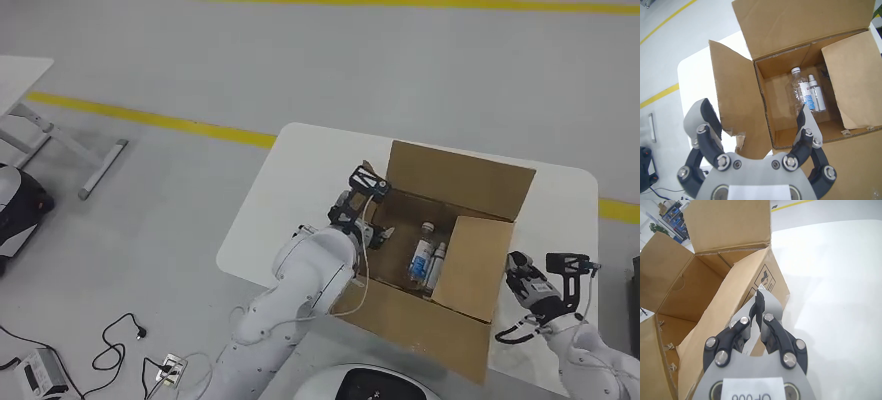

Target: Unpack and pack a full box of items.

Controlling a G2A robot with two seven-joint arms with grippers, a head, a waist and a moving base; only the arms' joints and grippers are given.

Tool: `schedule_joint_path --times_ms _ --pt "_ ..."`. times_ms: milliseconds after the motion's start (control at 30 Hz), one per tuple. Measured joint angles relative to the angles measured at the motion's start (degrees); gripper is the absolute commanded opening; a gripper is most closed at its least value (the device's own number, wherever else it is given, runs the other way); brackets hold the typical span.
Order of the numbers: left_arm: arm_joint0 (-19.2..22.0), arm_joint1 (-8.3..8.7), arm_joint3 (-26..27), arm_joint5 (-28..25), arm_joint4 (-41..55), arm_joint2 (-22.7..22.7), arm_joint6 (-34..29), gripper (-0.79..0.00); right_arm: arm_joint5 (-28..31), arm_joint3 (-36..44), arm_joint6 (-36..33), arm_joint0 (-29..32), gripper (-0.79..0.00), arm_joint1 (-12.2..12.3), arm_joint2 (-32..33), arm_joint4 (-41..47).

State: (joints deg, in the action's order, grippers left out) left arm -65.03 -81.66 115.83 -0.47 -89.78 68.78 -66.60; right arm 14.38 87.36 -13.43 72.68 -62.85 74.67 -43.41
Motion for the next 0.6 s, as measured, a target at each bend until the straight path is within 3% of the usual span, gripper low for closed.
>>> schedule_joint_path --times_ms 100,400,600 --pt "-0.47 0.03 0.29 -1.26 -2.8 -1.37 0.62 0.0 2.33 -1.29 -0.19 -1.92 -0.785 -0.31 -1.78 -0.84" --pt "-0.62 -0.21 0.32 -3.8 3.55 -2.5 1.21 0.0 3.19 -2.9 -0.78 -3.75 -0.785 -0.74 -3.25 -2.06" --pt "0.27 -0.01 -2.15 -2.59 -4.84 -2.96 3.8 0.0 2.86 0.8 -1.65 -0.79 -0.785 -0.38 -1.31 -2.13"
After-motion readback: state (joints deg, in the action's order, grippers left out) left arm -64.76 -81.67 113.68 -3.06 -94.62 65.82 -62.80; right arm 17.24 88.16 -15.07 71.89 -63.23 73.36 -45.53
